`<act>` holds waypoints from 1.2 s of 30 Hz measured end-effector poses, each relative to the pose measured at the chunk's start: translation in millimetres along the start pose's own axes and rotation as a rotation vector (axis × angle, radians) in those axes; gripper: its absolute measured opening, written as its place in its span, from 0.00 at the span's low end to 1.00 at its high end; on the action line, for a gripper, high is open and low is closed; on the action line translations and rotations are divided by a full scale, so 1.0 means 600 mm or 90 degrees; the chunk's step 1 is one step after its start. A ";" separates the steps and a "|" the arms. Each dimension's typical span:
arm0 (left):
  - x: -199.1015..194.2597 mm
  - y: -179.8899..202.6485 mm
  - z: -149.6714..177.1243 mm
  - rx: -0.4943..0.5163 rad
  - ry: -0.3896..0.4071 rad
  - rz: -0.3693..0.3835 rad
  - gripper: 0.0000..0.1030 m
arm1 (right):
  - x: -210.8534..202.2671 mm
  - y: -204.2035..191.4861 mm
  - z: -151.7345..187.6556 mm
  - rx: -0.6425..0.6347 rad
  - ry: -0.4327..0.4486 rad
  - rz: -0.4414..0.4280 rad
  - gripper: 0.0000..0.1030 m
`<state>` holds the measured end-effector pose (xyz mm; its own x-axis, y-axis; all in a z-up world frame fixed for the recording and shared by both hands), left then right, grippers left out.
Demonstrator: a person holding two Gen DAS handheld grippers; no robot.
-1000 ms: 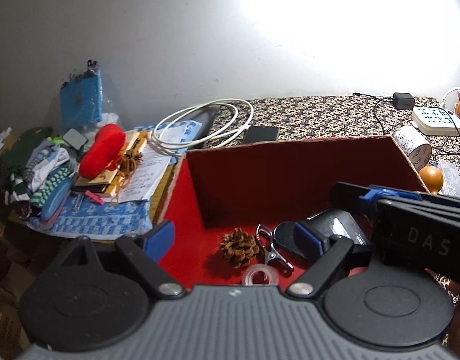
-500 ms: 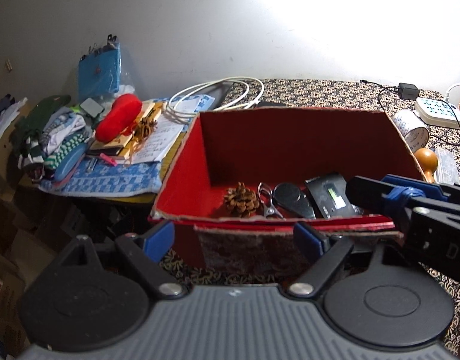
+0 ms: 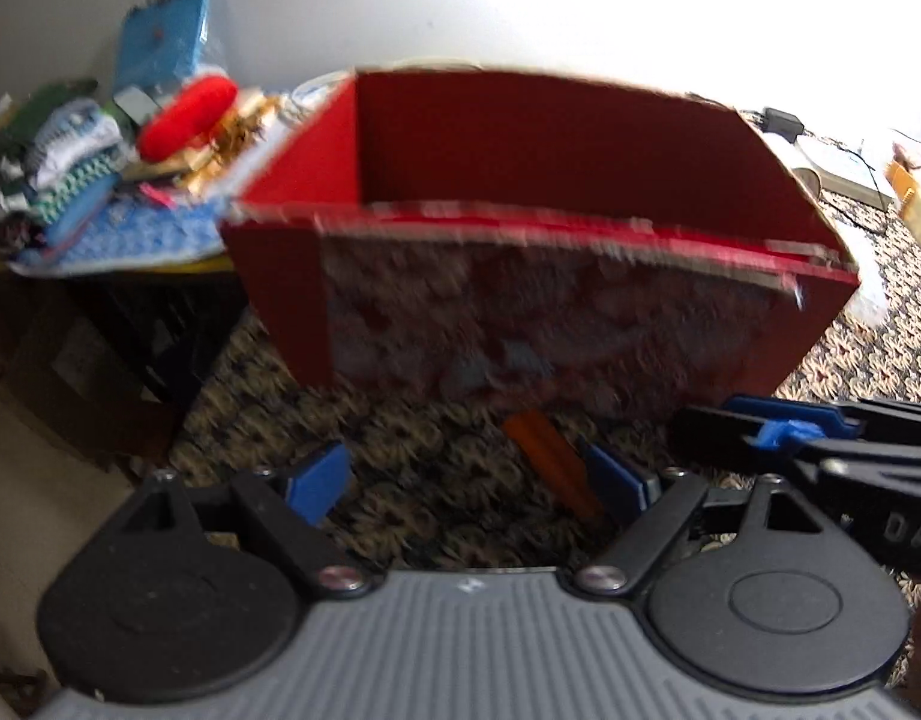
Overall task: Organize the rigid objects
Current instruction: 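Lower the left tool past the box wall toward the orange stick, then close the left tool on the orange stick and lift it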
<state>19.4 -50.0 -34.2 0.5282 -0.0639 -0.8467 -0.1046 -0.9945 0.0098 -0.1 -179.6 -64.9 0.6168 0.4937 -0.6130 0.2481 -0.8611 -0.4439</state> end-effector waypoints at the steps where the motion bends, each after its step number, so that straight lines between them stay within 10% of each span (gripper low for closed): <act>1: 0.009 0.000 0.005 0.000 -0.007 0.007 0.84 | 0.006 0.007 0.004 0.015 -0.004 0.003 0.20; 20: 0.101 0.046 0.002 0.098 -0.044 0.135 0.82 | 0.037 0.069 0.024 0.199 -0.049 -0.025 0.17; 36: 0.117 0.033 0.004 0.158 -0.023 0.145 0.20 | 0.078 0.045 0.017 0.225 -0.064 -0.062 0.16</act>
<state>52.3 -74.0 -94.8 0.4384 -0.2741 -0.8560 -0.4202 -0.9044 0.0745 27.9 -178.5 -112.1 0.5220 0.5962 -0.6100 0.0178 -0.7226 -0.6910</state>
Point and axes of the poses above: each gripper's, at about its wrist camera, not at the fingertips, and x roughly the way its jaws point, y to its right, z to its underside, the point moved 4 cm from there along x, roughly the way its jaws point, and after that the axes turned 4 degrees about -y, right-handed, at the moved point
